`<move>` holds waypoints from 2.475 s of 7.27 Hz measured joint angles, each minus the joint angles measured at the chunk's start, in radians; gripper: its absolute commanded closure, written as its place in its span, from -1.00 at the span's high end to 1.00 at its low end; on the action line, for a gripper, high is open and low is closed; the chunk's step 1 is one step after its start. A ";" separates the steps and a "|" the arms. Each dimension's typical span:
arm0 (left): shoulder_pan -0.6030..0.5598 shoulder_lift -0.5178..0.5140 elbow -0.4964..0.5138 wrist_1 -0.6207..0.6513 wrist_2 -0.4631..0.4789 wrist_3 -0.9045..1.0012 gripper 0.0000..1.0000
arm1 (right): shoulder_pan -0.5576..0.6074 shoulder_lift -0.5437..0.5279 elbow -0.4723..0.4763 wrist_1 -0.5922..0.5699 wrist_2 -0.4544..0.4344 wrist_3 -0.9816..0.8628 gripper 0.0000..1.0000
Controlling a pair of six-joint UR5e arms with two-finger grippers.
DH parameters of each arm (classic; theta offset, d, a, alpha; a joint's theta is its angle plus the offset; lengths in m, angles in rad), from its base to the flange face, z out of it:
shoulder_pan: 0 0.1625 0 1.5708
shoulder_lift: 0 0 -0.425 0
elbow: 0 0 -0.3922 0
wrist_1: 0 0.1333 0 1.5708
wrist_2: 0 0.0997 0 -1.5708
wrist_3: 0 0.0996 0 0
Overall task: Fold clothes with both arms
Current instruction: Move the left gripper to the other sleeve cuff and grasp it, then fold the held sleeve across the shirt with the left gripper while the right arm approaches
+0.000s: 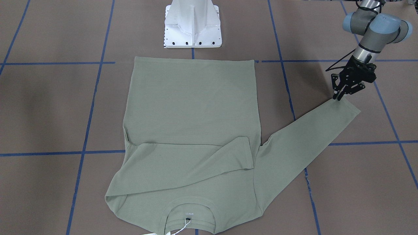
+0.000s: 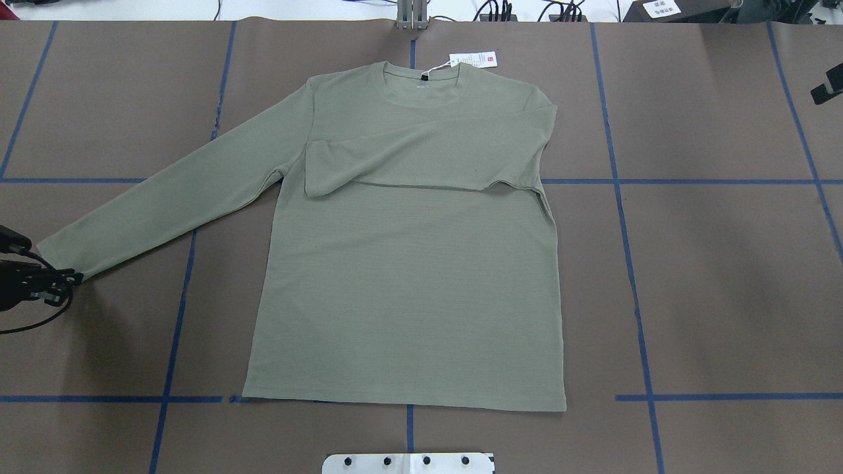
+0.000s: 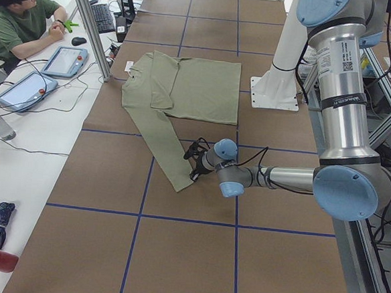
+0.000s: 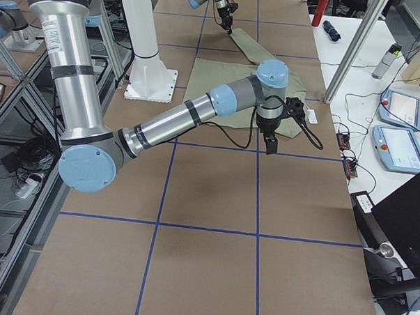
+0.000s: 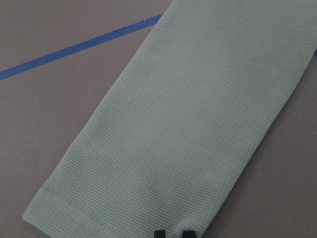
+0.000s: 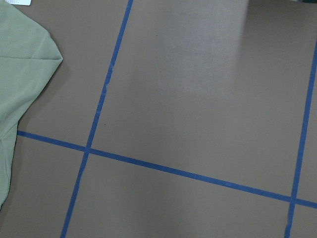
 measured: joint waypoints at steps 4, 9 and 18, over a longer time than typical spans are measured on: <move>-0.005 0.000 0.003 -0.002 0.004 -0.003 -1.00 | 0.000 -0.002 0.000 0.000 -0.002 -0.001 1.00; -0.101 -0.172 -0.097 -0.005 0.017 -0.160 -1.00 | 0.000 -0.074 -0.005 0.001 -0.047 -0.007 1.00; 0.040 -1.206 0.308 0.611 0.233 -0.693 -1.00 | 0.000 -0.146 -0.017 0.001 -0.105 -0.024 1.00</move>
